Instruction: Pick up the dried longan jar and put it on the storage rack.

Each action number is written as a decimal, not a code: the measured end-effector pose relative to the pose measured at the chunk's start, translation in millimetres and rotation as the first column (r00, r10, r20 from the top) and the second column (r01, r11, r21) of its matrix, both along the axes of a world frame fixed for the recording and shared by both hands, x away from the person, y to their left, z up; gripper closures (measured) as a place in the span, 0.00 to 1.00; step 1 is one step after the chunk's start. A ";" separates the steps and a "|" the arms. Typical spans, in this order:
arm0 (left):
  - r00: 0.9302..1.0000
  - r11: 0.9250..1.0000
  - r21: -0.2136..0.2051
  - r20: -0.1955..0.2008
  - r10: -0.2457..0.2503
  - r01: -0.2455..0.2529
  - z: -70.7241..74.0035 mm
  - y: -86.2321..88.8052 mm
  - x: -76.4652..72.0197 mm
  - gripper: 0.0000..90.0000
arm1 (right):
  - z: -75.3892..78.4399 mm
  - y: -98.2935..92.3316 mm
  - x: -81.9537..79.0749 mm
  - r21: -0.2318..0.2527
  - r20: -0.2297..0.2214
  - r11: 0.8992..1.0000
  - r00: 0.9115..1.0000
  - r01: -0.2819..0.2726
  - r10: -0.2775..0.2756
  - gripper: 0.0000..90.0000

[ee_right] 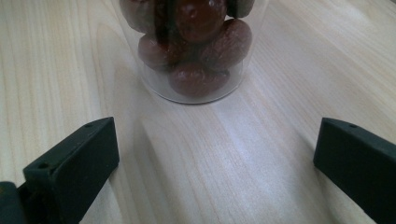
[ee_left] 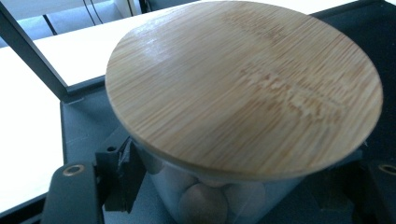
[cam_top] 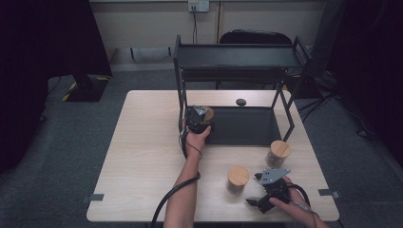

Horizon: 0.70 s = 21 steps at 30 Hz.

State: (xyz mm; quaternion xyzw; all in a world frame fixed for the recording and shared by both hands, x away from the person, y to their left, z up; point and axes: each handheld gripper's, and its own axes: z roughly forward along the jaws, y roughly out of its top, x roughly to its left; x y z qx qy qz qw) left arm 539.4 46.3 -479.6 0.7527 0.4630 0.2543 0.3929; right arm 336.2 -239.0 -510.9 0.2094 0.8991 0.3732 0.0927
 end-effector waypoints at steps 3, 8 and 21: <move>1.000 1.000 0.000 -0.003 0.007 -0.007 -0.4 0.2 1.1 0.29 | 0.0 0.0 0.0 0.000 0.000 1.000 1.000 0.000 0.000 0.00; 1.000 1.000 0.003 -0.006 0.014 -0.014 -0.6 0.3 2.6 0.29 | 0.0 0.0 0.0 0.000 0.000 1.000 1.000 0.000 0.000 0.00; 0.999 0.999 0.006 -0.004 0.032 -0.032 -2.5 0.8 5.9 0.29 | 0.0 0.0 0.0 0.000 0.000 1.000 1.000 0.000 0.000 0.00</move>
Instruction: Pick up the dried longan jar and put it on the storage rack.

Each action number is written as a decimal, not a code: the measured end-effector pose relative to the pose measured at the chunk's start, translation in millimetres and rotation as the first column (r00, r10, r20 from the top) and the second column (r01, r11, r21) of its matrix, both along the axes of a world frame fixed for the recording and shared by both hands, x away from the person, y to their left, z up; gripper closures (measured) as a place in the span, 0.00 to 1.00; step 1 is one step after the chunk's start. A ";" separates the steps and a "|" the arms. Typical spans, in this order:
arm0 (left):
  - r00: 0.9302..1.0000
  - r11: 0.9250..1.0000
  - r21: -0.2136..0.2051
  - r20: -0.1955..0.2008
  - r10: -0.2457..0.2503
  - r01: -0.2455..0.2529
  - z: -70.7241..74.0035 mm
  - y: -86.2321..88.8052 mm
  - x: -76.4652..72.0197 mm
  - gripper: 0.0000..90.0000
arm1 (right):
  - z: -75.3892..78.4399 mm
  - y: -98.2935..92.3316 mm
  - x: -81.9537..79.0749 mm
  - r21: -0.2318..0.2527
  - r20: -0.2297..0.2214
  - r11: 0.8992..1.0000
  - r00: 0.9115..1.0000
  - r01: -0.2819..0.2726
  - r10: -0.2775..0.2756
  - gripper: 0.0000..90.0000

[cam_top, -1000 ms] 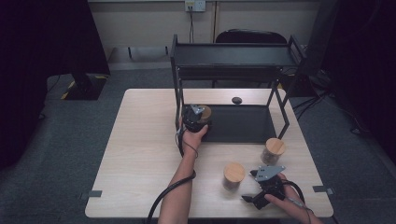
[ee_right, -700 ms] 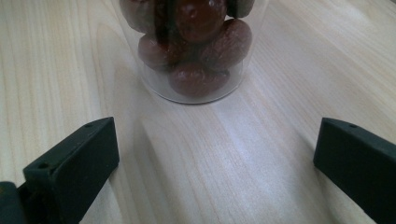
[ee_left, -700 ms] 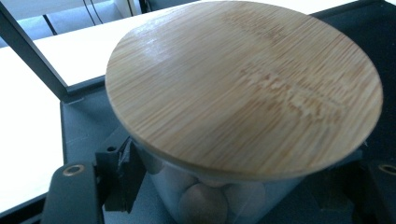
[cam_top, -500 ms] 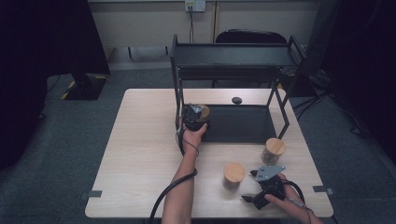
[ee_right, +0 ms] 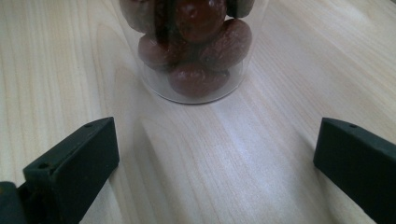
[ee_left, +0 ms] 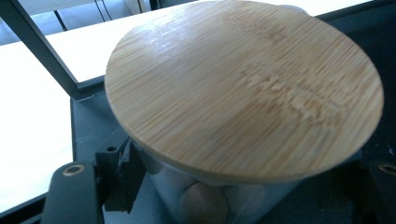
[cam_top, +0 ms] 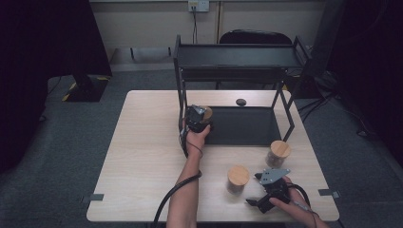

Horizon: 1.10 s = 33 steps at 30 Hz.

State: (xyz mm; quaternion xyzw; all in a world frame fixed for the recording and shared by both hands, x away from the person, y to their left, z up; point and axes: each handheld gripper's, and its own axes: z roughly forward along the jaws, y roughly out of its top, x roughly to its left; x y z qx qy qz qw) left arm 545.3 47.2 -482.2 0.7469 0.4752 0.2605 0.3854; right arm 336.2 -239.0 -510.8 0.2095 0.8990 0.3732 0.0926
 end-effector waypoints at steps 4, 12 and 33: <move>1.000 1.000 0.002 0.003 0.008 -0.008 -0.7 -0.1 1.3 0.29 | 0.0 0.0 0.0 0.000 0.000 1.000 1.000 0.000 0.000 0.00; 1.000 1.000 0.014 -0.002 0.012 -0.012 -0.6 -1.0 3.9 0.29 | 0.0 0.0 0.0 0.000 0.000 1.000 1.000 0.000 0.000 0.00; 0.998 0.998 -0.017 -0.029 0.056 -0.057 -3.0 -1.0 6.9 0.24 | 0.0 0.0 -0.1 0.000 -0.001 1.000 1.000 0.000 0.000 0.00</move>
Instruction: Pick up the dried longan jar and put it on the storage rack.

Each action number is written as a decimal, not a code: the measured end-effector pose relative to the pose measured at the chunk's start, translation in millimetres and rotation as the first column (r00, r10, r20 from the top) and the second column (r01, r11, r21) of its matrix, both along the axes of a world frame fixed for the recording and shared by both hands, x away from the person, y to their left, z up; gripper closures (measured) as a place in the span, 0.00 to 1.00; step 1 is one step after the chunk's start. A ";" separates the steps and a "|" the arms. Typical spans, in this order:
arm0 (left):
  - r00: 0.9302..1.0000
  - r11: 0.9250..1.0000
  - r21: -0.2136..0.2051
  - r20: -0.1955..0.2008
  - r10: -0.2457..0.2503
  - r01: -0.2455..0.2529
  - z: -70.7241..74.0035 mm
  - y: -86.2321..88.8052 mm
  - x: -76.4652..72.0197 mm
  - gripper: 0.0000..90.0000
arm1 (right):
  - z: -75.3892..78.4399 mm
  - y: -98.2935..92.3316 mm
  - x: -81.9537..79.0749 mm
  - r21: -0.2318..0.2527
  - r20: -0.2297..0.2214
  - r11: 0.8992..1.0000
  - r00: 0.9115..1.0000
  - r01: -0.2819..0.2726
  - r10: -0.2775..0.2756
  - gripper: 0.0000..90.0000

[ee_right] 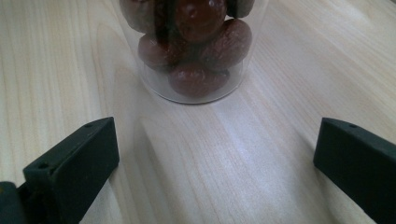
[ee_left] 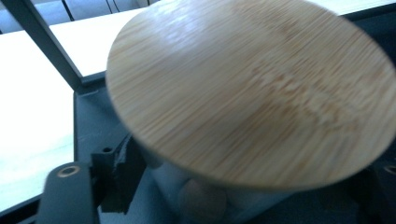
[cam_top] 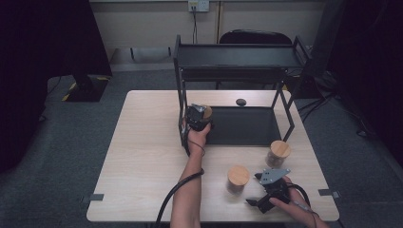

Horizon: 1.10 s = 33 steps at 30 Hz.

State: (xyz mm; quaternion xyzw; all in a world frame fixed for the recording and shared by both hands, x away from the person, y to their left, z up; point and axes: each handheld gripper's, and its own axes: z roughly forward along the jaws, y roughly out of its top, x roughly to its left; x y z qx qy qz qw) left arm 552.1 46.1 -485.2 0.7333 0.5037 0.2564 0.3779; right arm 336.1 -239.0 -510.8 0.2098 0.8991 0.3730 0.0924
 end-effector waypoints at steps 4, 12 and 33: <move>1.000 1.000 -0.002 -0.014 0.007 -0.007 -0.5 2.8 -0.8 0.16 | 0.0 0.0 0.0 0.000 0.000 1.000 1.000 0.000 0.000 0.00; 0.998 1.000 -0.016 -0.054 0.018 -0.019 0.3 1.4 -3.7 0.09 | 0.0 0.0 0.0 0.000 0.000 1.000 1.000 0.000 0.000 0.00; 0.996 0.999 -0.013 -0.084 0.042 -0.043 2.9 -4.9 -24.0 0.09 | -0.1 0.1 -0.1 0.001 0.000 1.000 1.000 0.001 -0.001 0.00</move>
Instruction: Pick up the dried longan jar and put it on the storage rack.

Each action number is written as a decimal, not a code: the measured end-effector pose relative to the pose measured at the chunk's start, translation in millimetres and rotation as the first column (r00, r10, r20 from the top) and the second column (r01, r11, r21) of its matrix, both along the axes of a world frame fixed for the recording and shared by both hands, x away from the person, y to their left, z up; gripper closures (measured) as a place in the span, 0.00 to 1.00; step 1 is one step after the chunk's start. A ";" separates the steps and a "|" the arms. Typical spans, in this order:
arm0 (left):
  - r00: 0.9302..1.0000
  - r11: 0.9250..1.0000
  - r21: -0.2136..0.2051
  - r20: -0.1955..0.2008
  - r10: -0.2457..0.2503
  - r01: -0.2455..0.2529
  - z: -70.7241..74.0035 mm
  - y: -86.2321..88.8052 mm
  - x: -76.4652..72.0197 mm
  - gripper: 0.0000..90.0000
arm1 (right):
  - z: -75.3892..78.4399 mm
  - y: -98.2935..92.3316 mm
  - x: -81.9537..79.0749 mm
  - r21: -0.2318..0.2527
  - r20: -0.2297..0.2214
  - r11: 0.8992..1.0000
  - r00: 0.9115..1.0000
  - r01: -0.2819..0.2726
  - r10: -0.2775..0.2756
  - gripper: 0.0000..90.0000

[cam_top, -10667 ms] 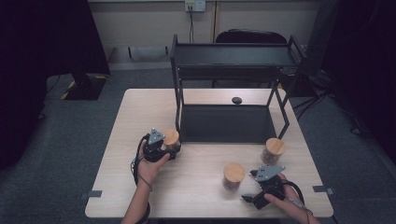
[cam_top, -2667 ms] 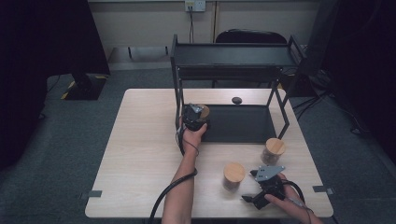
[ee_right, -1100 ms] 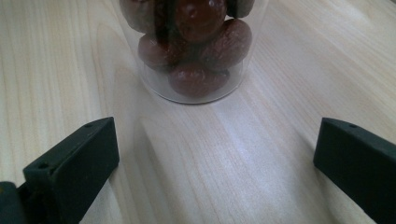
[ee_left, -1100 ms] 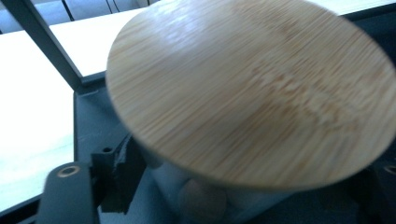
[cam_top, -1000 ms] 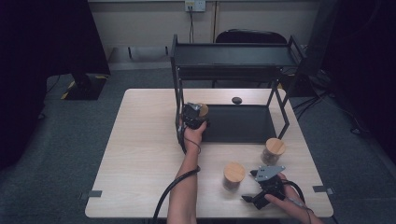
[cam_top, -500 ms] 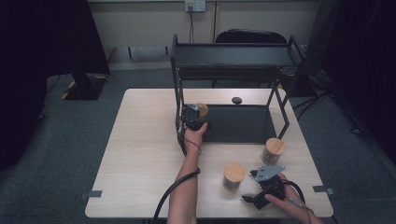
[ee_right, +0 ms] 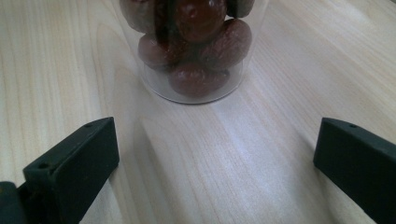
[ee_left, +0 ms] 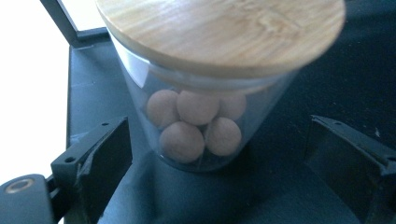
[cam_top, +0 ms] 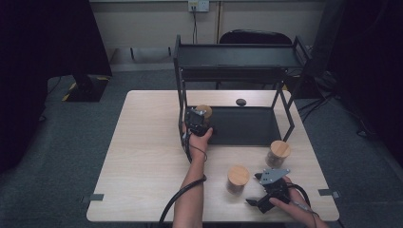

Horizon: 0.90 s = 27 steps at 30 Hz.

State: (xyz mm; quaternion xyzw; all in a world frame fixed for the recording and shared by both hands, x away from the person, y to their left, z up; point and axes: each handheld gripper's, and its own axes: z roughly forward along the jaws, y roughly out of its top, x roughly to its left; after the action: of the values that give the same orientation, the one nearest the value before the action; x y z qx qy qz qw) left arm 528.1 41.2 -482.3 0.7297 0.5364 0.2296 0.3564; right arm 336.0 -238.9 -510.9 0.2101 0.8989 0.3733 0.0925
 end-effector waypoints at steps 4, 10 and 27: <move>1.000 1.000 0.004 -0.002 -0.008 0.008 1.3 -0.3 -3.6 0.09 | 0.0 0.0 0.0 0.000 0.001 1.000 1.000 -0.001 0.001 0.00; 1.000 1.000 -0.007 -0.010 -0.020 0.020 2.8 -0.2 -8.5 0.09 | 0.0 0.0 0.1 0.000 0.001 1.000 1.000 -0.001 0.001 0.00; 0.996 0.994 -0.066 -0.012 -0.084 0.083 6.4 1.6 -19.7 0.06 | 0.0 0.0 0.1 0.000 0.001 1.000 1.000 -0.001 0.001 0.00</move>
State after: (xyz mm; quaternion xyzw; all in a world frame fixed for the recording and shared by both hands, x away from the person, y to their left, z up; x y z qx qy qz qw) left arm 508.4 42.9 -475.9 0.7410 0.5153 0.1915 0.3857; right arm 336.2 -238.9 -510.9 0.2093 0.8990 0.3734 0.0928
